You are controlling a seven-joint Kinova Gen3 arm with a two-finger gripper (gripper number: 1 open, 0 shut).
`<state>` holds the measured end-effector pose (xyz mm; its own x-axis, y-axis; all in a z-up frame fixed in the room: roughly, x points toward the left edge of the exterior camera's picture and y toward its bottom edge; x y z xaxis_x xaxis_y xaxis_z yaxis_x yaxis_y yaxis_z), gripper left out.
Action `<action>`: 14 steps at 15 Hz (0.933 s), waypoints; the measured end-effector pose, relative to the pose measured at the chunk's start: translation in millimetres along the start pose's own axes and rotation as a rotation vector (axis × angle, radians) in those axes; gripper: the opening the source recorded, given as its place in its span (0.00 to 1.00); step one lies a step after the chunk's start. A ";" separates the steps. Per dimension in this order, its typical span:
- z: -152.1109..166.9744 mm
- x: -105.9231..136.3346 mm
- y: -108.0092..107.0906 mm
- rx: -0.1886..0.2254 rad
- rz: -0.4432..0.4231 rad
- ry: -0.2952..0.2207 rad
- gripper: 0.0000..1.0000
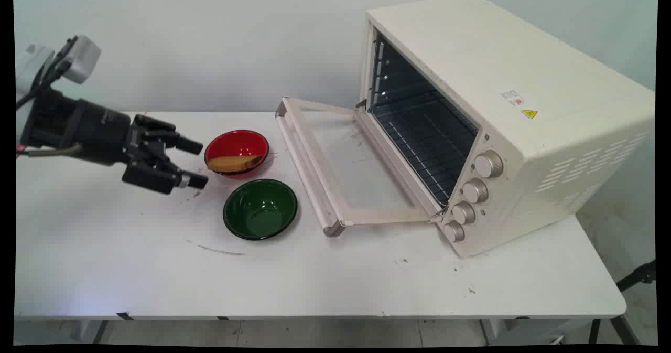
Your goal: Close the oven
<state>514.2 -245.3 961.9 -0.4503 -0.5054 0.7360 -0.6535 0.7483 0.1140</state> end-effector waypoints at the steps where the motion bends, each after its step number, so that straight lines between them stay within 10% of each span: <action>1: 0.4 4.1 -6.0 0.009 0.010 0.002 1.00; 14: 95.8 31.5 -86.6 0.030 0.048 -0.095 1.00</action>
<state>498.3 -367.1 911.4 -0.5361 -0.5092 0.6733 -0.6474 0.7599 0.0593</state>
